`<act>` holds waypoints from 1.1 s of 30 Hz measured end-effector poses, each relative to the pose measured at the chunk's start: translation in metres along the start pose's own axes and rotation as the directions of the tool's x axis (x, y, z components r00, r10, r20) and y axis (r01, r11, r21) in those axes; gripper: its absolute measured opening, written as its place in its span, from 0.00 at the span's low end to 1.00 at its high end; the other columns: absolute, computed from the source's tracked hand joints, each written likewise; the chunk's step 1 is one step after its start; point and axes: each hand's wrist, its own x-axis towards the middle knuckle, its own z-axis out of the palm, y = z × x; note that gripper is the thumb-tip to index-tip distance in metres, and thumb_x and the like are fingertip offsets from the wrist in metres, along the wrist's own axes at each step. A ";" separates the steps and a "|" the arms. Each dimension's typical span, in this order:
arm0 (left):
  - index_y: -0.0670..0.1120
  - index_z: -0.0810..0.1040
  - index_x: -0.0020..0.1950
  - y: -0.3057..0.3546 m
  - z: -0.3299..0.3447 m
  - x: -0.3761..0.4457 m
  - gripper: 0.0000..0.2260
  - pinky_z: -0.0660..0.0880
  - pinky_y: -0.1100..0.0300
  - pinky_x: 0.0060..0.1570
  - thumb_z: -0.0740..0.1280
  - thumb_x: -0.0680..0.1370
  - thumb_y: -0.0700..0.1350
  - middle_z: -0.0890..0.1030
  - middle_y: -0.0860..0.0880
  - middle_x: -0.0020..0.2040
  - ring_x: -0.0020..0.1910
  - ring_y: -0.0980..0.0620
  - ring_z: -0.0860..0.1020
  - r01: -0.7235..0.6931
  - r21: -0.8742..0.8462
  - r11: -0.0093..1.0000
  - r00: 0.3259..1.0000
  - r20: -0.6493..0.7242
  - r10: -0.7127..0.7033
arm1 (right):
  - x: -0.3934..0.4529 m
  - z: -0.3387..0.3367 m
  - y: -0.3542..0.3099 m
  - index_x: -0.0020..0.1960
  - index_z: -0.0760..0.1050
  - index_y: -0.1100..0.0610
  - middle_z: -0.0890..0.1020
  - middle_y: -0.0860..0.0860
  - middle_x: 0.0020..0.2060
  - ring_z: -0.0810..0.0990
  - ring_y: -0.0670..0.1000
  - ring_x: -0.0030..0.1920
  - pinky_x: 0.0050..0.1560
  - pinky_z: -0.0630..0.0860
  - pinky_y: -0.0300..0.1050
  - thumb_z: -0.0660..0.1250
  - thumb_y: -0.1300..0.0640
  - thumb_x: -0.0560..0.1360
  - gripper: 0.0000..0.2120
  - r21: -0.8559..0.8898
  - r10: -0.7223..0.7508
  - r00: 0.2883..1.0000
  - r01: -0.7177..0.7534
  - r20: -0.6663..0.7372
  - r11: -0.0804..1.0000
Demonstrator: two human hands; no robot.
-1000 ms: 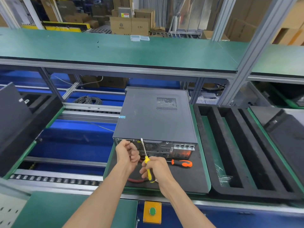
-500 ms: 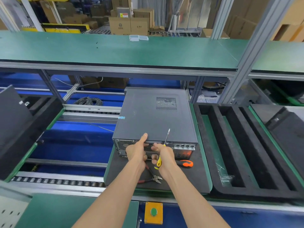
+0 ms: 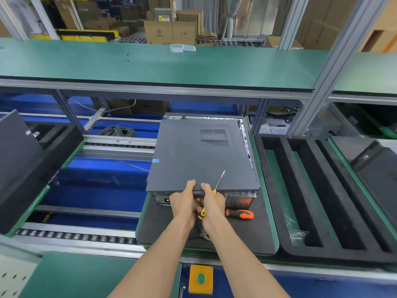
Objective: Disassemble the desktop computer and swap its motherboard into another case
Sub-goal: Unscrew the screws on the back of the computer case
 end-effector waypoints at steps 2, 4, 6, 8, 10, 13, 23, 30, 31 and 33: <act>0.41 0.74 0.35 0.002 -0.002 -0.002 0.15 0.66 0.63 0.20 0.76 0.73 0.47 0.73 0.48 0.22 0.18 0.52 0.70 -0.046 0.019 0.999 0.999 0.010 0.046 | -0.001 -0.002 -0.003 0.49 0.80 0.57 0.84 0.51 0.35 0.81 0.49 0.31 0.29 0.74 0.42 0.75 0.52 0.73 0.10 0.016 -0.024 1.000 0.023 0.010 1.000; 0.41 0.79 0.40 0.007 -0.002 -0.005 0.11 0.68 0.65 0.20 0.78 0.71 0.46 0.78 0.48 0.27 0.20 0.54 0.73 -0.094 0.000 0.996 0.996 0.006 0.094 | -0.003 -0.004 -0.006 0.51 0.80 0.56 0.86 0.51 0.38 0.82 0.49 0.36 0.31 0.74 0.43 0.76 0.54 0.73 0.10 0.045 -0.021 1.000 0.020 0.017 0.999; 0.42 0.82 0.43 0.012 -0.001 -0.008 0.09 0.70 0.65 0.22 0.79 0.70 0.43 0.82 0.48 0.31 0.23 0.55 0.77 -0.135 -0.021 0.991 0.991 0.016 0.136 | -0.007 -0.004 -0.011 0.51 0.80 0.57 0.86 0.51 0.38 0.83 0.49 0.37 0.30 0.73 0.42 0.77 0.57 0.72 0.10 0.090 -0.012 0.999 0.008 0.047 0.996; 0.41 0.81 0.42 0.017 -0.001 -0.008 0.08 0.70 0.65 0.22 0.79 0.70 0.40 0.81 0.50 0.28 0.22 0.54 0.76 -0.142 -0.038 0.989 0.988 0.055 0.144 | -0.010 -0.002 -0.017 0.50 0.80 0.59 0.86 0.52 0.37 0.82 0.49 0.35 0.27 0.71 0.42 0.77 0.60 0.72 0.09 0.143 -0.003 0.997 -0.009 0.083 0.990; 0.42 0.76 0.37 0.021 -0.001 -0.007 0.10 0.65 0.65 0.21 0.77 0.72 0.39 0.72 0.52 0.23 0.18 0.55 0.67 -0.101 -0.063 0.993 0.988 0.112 0.107 | -0.012 -0.002 -0.022 0.49 0.79 0.59 0.85 0.53 0.38 0.81 0.50 0.34 0.26 0.69 0.41 0.77 0.63 0.71 0.10 0.176 -0.008 0.994 -0.011 0.107 0.984; 0.44 0.69 0.34 0.024 -0.001 -0.002 0.16 0.57 0.59 0.28 0.74 0.74 0.37 0.62 0.50 0.23 0.20 0.54 0.59 -0.025 -0.118 0.993 0.981 0.188 0.047 | -0.015 -0.003 -0.024 0.52 0.79 0.59 0.85 0.54 0.42 0.80 0.50 0.35 0.26 0.70 0.40 0.77 0.63 0.71 0.11 0.196 -0.011 0.994 -0.011 0.110 0.980; 0.47 0.68 0.29 0.044 0.038 -0.007 0.18 0.54 0.64 0.21 0.71 0.75 0.37 0.60 0.53 0.21 0.18 0.56 0.56 0.030 -0.126 0.992 0.919 0.393 0.022 | -0.020 -0.016 -0.041 0.49 0.81 0.58 0.85 0.54 0.39 0.79 0.50 0.36 0.29 0.68 0.42 0.78 0.57 0.71 0.10 0.282 -0.130 0.983 0.089 0.131 0.955; 0.45 0.72 0.37 0.063 0.104 -0.023 0.12 0.54 0.67 0.15 0.68 0.77 0.33 0.64 0.52 0.27 0.18 0.59 0.55 0.080 -0.198 0.977 0.864 0.502 0.031 | -0.013 -0.065 -0.063 0.47 0.85 0.49 0.84 0.52 0.37 0.74 0.48 0.29 0.26 0.69 0.41 0.72 0.67 0.72 0.13 0.096 -0.389 0.920 0.383 0.052 0.919; 0.45 0.71 0.37 0.064 0.115 -0.025 0.13 0.53 0.67 0.15 0.67 0.77 0.33 0.64 0.52 0.27 0.17 0.60 0.55 0.089 -0.200 0.976 0.855 0.517 0.028 | -0.011 -0.076 -0.064 0.49 0.85 0.48 0.84 0.53 0.37 0.74 0.48 0.27 0.25 0.68 0.40 0.67 0.71 0.74 0.19 0.110 -0.397 0.918 0.394 0.007 0.913; 0.45 0.70 0.35 0.065 0.134 -0.028 0.14 0.53 0.68 0.15 0.66 0.78 0.33 0.64 0.53 0.25 0.16 0.60 0.55 0.103 -0.189 0.977 0.842 0.540 0.016 | -0.007 -0.100 -0.068 0.51 0.85 0.56 0.84 0.58 0.37 0.72 0.50 0.24 0.22 0.63 0.38 0.58 0.74 0.74 0.21 0.201 -0.387 0.917 0.399 -0.098 0.895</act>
